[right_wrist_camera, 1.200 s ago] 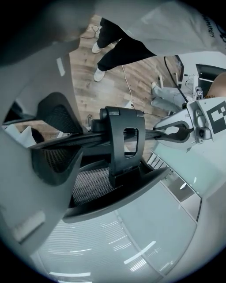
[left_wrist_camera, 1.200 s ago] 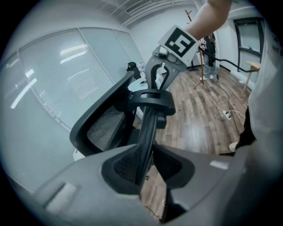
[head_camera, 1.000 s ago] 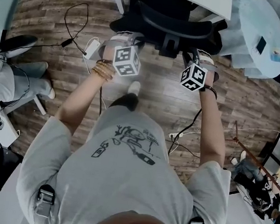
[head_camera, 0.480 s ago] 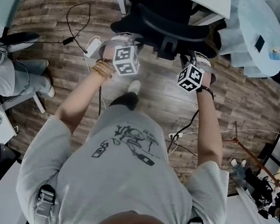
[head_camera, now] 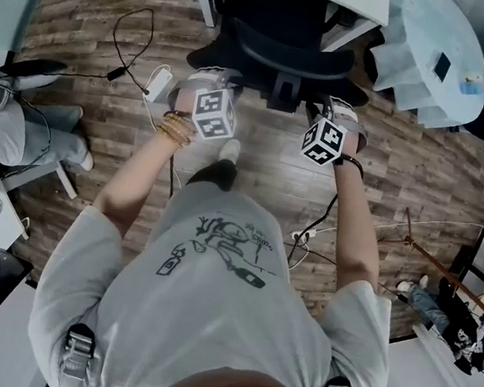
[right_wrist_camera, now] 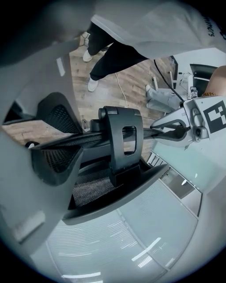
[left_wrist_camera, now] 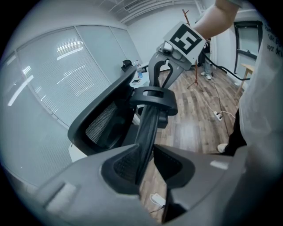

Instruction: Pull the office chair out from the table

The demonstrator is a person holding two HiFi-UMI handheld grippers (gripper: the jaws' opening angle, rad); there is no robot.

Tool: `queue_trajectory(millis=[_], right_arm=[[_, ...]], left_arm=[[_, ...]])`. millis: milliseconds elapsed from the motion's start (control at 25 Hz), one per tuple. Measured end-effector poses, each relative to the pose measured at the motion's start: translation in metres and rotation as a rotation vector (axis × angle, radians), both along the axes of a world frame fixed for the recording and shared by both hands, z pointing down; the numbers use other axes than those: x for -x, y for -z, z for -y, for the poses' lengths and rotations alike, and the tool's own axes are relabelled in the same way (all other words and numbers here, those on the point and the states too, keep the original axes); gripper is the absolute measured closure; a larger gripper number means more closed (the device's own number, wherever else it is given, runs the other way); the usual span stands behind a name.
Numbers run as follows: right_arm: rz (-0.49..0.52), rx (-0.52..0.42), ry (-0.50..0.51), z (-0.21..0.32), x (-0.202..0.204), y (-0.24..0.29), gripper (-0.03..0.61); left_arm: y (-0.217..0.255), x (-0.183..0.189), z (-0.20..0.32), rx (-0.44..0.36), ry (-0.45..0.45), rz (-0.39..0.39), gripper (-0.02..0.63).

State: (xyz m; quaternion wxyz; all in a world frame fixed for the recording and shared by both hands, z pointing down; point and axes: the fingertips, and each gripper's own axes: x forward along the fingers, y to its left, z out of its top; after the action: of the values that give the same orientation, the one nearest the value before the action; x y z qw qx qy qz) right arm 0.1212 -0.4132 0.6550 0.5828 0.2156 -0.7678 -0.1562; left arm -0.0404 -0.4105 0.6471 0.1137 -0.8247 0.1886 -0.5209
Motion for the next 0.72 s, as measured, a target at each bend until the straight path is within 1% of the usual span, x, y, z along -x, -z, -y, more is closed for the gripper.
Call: queue_trajectory(millis=[240, 400, 560, 720], right_arm=[[0.021, 0.003, 0.003, -0.036, -0.005, 0.001, 0.480], [0.034, 0.005, 0.017, -0.066, -0.006, 0.003, 0.482], [0.050, 0.005, 0.015, -0.093, -0.008, 0.003, 0.481], [0.064, 0.014, 0.019, -0.123, -0.006, 0.003, 0.482]], left_arm=[[0.002, -0.006, -0.036, 0.002, -0.011, 0.000, 0.522], [0.000, -0.007, -0.064, 0.026, -0.006, 0.031, 0.522], [0.002, -0.010, -0.089, 0.027, -0.001, 0.045, 0.522], [-0.002, -0.008, -0.118, 0.038, 0.012, 0.076, 0.520]])
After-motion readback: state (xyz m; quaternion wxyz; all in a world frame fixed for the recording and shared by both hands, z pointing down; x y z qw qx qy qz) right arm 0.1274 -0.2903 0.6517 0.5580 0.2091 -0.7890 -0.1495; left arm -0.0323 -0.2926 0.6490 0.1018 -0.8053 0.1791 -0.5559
